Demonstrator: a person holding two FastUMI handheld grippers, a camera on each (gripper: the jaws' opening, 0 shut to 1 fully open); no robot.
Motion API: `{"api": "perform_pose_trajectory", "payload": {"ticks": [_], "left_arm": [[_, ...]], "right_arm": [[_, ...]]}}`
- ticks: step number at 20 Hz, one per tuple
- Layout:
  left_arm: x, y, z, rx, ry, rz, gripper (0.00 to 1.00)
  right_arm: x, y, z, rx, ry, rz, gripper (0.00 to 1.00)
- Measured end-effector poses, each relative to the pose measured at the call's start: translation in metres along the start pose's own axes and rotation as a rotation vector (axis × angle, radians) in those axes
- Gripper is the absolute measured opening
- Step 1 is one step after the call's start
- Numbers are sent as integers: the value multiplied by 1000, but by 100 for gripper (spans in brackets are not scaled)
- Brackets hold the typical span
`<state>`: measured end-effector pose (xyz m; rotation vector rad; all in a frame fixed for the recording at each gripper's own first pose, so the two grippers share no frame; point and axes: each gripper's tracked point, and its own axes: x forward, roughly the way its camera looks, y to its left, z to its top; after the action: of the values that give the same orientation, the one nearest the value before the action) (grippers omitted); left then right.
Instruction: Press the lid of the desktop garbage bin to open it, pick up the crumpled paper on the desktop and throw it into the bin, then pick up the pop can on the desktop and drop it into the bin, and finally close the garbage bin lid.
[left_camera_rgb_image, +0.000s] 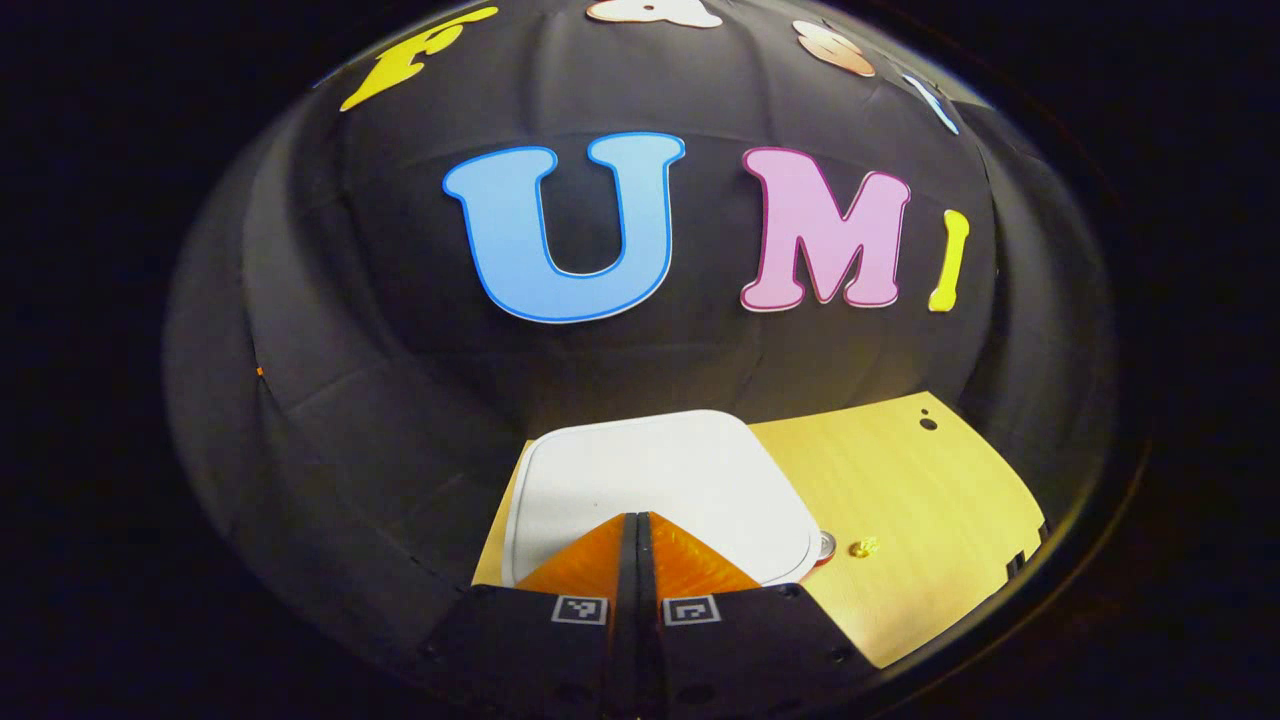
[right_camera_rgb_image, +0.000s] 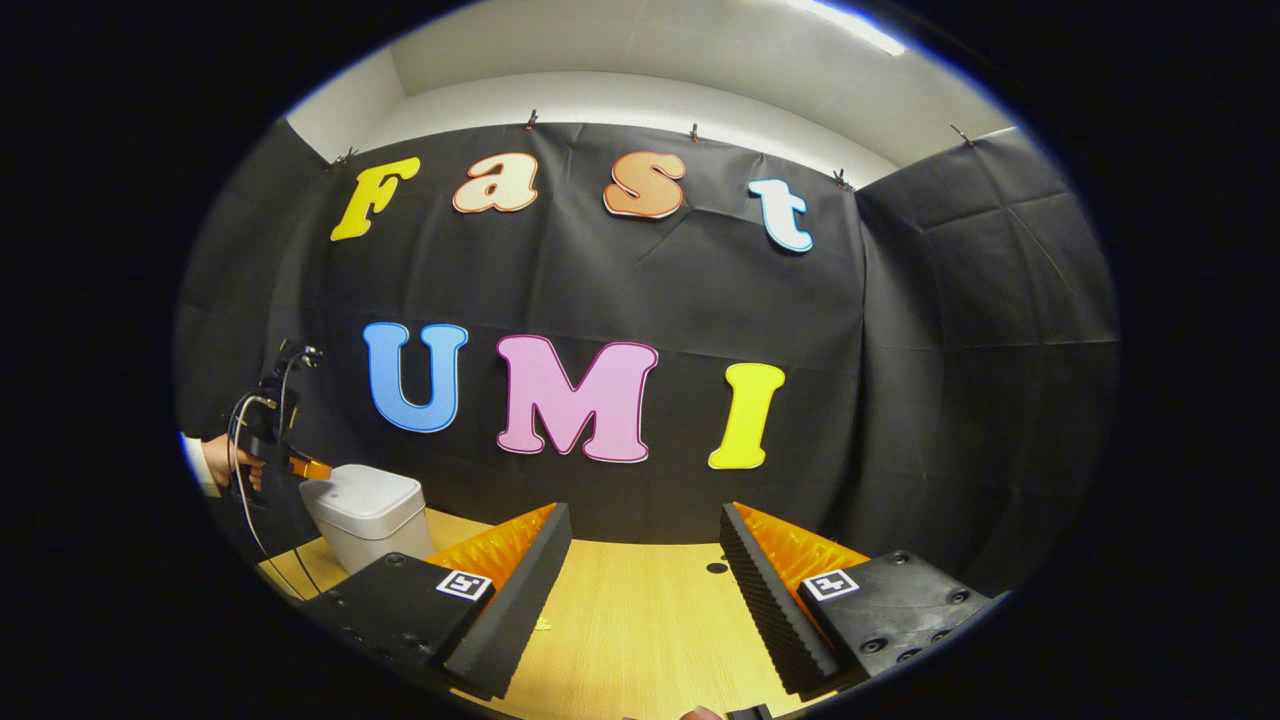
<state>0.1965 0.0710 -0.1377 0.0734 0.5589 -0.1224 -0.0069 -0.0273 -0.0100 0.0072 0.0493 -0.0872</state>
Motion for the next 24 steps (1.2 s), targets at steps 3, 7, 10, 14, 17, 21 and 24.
{"api": "perform_pose_trajectory", "payload": {"ticks": [3, 7, 10, 14, 17, 21, 24], "left_arm": [[13, -9, -18, -20, 68, -27, 6], [14, -6, -23, -36, 75, -21, 6], [14, -5, -23, -51, 70, -34, 7], [12, 4, -2, -54, -17, 5, 7], [-4, 6, 29, -60, -138, 9, 8], [-31, 16, 59, -67, -235, 18, 25], [-54, 22, 69, -77, -296, 24, 61]], "right_arm": [[-1, -1, -4, 4, 10, -9, 92], [-2, 7, -6, 9, 15, 0, 96], [-2, 17, -10, 6, 25, 20, 96], [5, 26, -18, -25, 69, 62, 96], [10, 34, -21, -30, 102, 97, 96], [15, 56, -36, -49, 163, 166, 96], [22, 71, -45, -54, 204, 227, 96]]}}
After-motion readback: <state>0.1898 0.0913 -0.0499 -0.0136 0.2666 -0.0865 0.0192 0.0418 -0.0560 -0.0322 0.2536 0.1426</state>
